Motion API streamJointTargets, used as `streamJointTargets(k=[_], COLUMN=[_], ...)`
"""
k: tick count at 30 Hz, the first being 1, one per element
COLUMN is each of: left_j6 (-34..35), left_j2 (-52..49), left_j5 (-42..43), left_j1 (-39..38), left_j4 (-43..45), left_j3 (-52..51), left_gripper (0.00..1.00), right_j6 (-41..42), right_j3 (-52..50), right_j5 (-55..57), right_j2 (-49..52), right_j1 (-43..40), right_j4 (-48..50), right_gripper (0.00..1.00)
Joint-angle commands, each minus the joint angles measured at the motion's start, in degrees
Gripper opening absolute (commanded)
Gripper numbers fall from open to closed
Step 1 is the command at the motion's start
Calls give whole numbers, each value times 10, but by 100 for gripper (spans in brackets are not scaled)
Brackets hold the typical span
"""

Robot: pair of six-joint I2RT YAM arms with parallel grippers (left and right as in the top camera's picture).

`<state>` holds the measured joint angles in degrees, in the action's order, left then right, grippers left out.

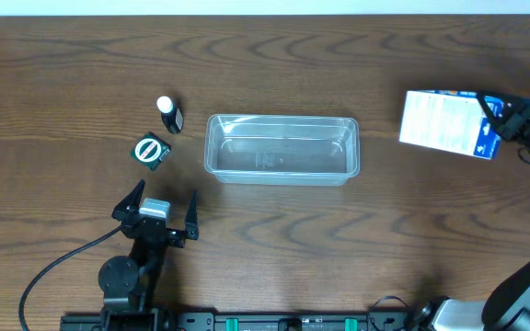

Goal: Pack container
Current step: 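Carry the blue-and-white box left and lower it into the container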

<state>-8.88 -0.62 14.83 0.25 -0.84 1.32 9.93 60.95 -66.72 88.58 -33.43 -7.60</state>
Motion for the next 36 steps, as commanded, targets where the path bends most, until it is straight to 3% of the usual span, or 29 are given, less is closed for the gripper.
streamJointTargets(k=[1, 9, 24, 29, 36], left_j6=[-3, -3, -3, -3, -3], left_j2=[4, 4, 4, 4, 4], left_j5=[6, 6, 6, 6, 6], left_j1=[-2, -2, -2, -2, -2], left_j4=[-18, -19, -18, -18, -18], left_j3=[-11, -11, -11, -11, -11], left_gripper=[98, 98, 98, 98, 98], right_j6=[43, 118, 277, 328, 340], right_j3=[2, 2, 2, 2, 2], right_j5=[10, 75, 256, 280, 296], right_j2=[-23, -24, -23, -23, -23], right_j1=[40, 148, 306, 354, 399], right_j4=[12, 92, 104, 84, 14], right_gripper=[12, 9, 3, 10, 8])
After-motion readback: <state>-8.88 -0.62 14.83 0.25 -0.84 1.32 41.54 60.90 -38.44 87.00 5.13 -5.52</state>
